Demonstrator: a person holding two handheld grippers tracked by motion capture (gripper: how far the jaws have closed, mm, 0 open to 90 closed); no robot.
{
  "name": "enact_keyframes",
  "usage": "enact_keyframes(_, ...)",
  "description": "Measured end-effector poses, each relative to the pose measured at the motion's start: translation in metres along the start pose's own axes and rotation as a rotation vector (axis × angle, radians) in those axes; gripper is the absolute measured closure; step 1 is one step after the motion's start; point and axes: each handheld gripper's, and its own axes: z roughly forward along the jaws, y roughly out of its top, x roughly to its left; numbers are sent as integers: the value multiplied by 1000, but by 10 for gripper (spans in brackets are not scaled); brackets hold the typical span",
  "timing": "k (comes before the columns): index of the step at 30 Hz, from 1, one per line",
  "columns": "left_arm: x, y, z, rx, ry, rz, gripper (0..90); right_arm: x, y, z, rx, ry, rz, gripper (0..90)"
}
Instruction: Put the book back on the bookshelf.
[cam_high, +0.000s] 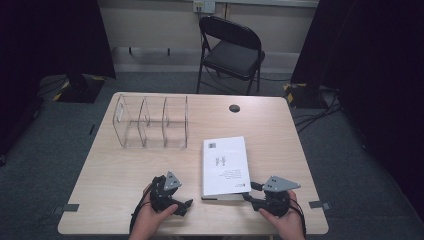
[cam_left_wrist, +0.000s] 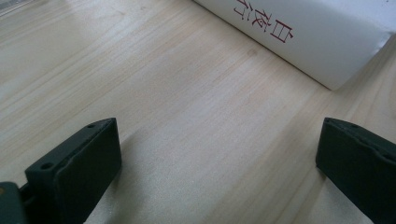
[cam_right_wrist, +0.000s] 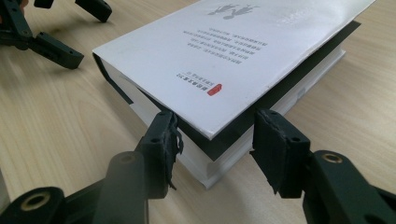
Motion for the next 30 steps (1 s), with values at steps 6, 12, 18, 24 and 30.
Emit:
enact_keyframes(6, 0, 0, 0, -1, 0, -1, 0, 3, -11, 15, 101, -12, 32, 441)
enact_keyframes(12, 0, 0, 0, 0, -1, -1, 0, 5, -8, 28, 129, -24, -14, 470)
enact_keyframes(18, -2, 4, -1, -38, -25, 9, 143, 7, -4, 25, 114, -32, -22, 476)
enact_keyframes(24, -15, 25, -15, -159, -61, 79, 207, 6, 0, 19, 76, -19, -7, 496)
enact_keyframes(30, -40, 52, -11, -192, -137, 152, 161, 5, 2, 17, 62, -13, 20, 511)
